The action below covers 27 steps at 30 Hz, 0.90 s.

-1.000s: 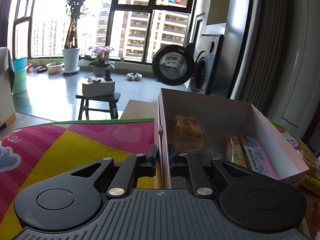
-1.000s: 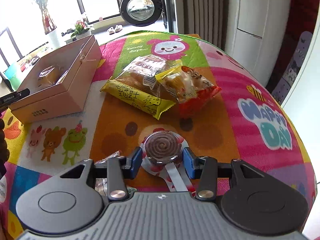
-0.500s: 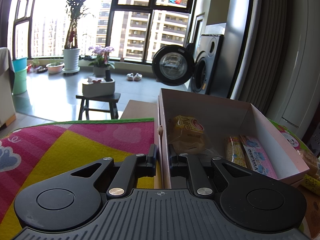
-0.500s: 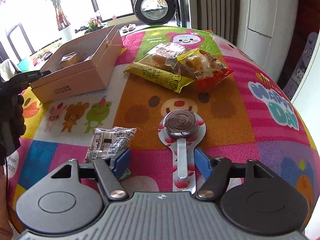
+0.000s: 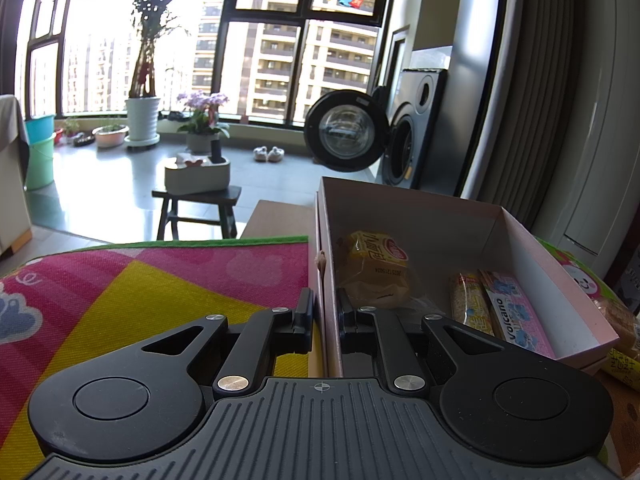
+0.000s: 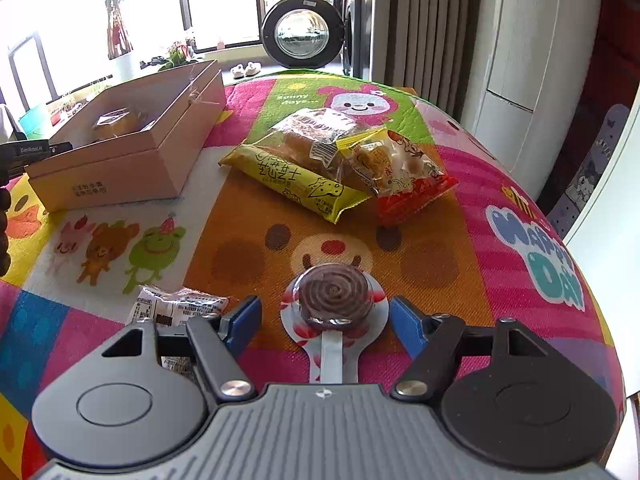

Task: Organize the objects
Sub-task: 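Grasp the brown swirl lollipop on the mat with the right tool, then carry the lollipop with the right tool into the box and release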

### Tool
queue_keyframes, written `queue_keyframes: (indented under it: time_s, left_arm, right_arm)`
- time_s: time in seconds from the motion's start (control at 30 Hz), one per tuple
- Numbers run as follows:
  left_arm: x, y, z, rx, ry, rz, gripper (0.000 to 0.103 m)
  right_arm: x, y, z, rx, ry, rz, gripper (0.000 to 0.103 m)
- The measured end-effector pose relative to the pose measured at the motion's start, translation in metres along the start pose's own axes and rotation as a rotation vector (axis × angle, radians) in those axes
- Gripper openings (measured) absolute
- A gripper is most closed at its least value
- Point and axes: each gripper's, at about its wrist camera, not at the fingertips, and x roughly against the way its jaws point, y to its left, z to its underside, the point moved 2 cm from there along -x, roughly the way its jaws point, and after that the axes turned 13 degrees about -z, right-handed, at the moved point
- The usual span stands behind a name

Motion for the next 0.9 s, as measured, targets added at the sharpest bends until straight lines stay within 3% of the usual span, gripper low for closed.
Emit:
queue_keyframes:
  time_s: [0.1,0.17,0.2,0.43,0.7,0.9]
  left_arm:
    - [0.000,0.000,0.000,0.000,0.000,0.000,0.013]
    - [0.000,0.000,0.000,0.000,0.000,0.000,0.013]
    - [0.000,0.000,0.000,0.000,0.000,0.000,0.013]
    - [0.001,0.001,0.000,0.003,0.001,0.003,0.013]
    - [0.001,0.001,-0.001,0.004,0.002,0.004,0.013]
    - [0.000,0.003,0.000,0.007,0.003,0.007,0.013]
  right_arm:
    - [-0.002,0.009,0.000,0.057,0.003,0.000,0.059]
    - [0.000,0.013,0.000,0.071,0.011,0.001,0.059]
    - [0.001,0.014,0.000,0.074,0.011,0.006,0.052]
    - [0.045,0.029,-0.019,0.083,-0.038,-0.026,0.052]
    - [0.092,0.082,-0.097,0.128,-0.173,-0.181,0.052]
    - [0.051,0.145,-0.173,0.165,-0.196,-0.304,0.052]
